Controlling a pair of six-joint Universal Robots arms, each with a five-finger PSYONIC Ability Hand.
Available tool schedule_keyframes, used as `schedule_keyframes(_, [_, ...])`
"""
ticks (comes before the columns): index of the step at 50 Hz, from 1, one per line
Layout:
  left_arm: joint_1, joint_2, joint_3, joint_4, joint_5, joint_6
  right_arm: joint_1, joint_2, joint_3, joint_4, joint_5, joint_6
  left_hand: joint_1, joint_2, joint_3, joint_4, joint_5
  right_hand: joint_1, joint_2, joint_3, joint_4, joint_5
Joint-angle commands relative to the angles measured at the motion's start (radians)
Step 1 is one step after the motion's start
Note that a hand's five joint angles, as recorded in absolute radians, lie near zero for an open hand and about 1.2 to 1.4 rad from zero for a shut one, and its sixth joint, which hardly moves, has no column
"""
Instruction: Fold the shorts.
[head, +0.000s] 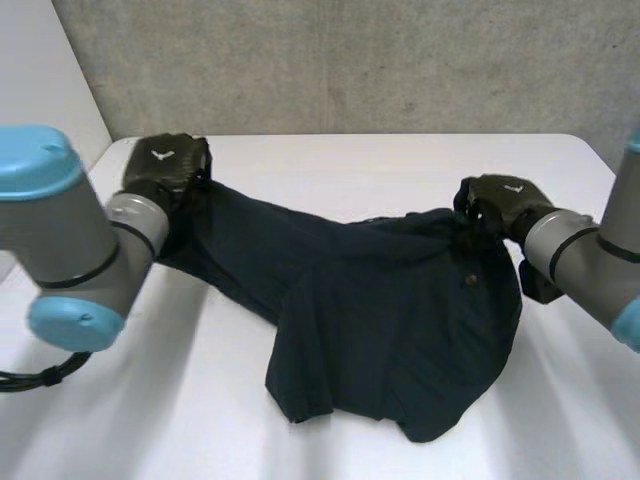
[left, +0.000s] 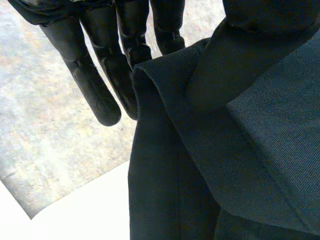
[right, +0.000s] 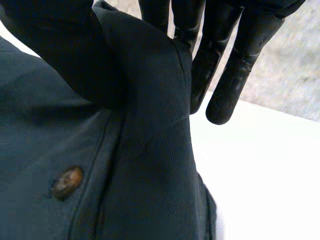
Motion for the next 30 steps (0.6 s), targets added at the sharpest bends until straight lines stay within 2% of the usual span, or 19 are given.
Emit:
schedule_keyframes(1, [-0.026,-0.123,0.085,0.072,-0.006,0.102,0.006,0.056,-0.049,0.020,-0.017,0.000,0.260,0.180,0.186,0.177,0.212,0.428,0.225,0.210,0.205,0.262])
schedule_keyframes(8, [-0.018,-0.160,0.213,0.174,-0.020,0.120,0.051,0.073,-0.086,-0.001,-0.014,0.019,0.280,0.201,0.206,0.197,0.232,0.428,0.225,0.210,0.205,0.262])
schedule_keyframes(15, [0.033,-0.213,0.371,0.175,-0.081,0.125,0.129,0.058,-0.080,-0.223,-0.009,0.160,0.280,0.201,0.206,0.197,0.232,0.428,0.225,0.210,0.205,0.262])
schedule_keyframes(22, [0.060,-0.275,0.439,0.185,-0.086,0.136,0.204,0.139,-0.124,-0.300,0.012,0.158,0.280,0.201,0.206,0.197,0.232,0.374,0.171,0.156,0.151,0.207])
schedule_keyframes(23, [0.062,-0.299,0.453,0.185,-0.087,0.155,0.224,0.171,-0.153,-0.291,0.012,0.149,0.184,0.105,0.111,0.102,0.137,-0.103,-0.307,-0.321,-0.327,-0.270])
schedule_keyframes(25, [0.066,-0.327,0.467,0.185,-0.092,0.185,0.246,0.200,-0.186,-0.262,0.012,0.132,-0.161,-0.240,-0.235,-0.244,-0.209,-0.660,-0.864,-0.878,-0.884,-0.827])
schedule_keyframes(26, [0.070,-0.338,0.470,0.183,-0.095,0.203,0.256,0.213,-0.200,-0.241,0.014,0.120,-0.337,-0.417,-0.411,-0.420,-0.385,-0.793,-0.997,-1.011,-1.017,-0.960])
schedule_keyframes(27, [0.074,-0.356,0.467,0.180,-0.098,0.243,0.276,0.231,-0.222,-0.189,0.015,0.090,-0.586,-0.665,-0.660,-0.669,-0.634,-0.793,-0.997,-1.011,-1.017,-0.960])
schedule_keyframes(30, [0.067,-0.362,0.450,0.174,-0.100,0.297,0.290,0.237,-0.249,-0.116,0.017,0.037,-0.852,-0.931,-0.926,-0.935,-0.900,-0.793,-0.997,-1.011,-1.017,-0.960])
